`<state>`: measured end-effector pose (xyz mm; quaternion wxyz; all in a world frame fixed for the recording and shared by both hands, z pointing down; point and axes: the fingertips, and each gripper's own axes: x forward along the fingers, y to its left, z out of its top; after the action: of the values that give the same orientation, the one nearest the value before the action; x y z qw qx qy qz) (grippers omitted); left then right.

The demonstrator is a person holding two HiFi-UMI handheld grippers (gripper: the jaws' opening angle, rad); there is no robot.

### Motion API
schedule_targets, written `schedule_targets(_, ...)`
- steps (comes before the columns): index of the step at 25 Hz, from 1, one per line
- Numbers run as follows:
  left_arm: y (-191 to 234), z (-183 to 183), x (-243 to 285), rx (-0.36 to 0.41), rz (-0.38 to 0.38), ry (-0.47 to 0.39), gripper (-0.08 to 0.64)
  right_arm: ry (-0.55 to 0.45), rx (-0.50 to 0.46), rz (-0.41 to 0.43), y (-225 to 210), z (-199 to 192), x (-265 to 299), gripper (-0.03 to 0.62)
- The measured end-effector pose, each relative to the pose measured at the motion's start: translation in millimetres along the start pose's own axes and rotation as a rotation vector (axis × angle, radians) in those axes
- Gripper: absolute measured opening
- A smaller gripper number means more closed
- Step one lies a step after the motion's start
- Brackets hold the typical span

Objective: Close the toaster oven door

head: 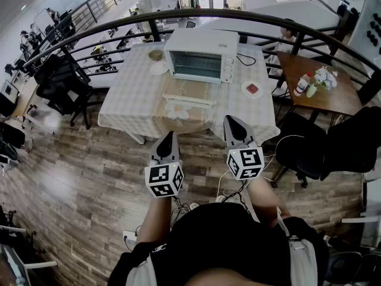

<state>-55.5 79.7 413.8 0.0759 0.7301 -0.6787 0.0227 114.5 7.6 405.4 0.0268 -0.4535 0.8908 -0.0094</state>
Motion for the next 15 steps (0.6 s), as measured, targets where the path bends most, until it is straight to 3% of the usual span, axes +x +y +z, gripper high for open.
schedule_targets(6,7.9,3.1,0.2,0.001,-0.015,-0.007,0.014,-0.017,0.031,0.0,7.6,0.3,3.2,-0.006)
schedule_targets(15,32.8,7.6,-1.2,0.005,-0.048,-0.031,0.014,-0.043,-0.022,-0.046,30.6,6.8,5.3,-0.006)
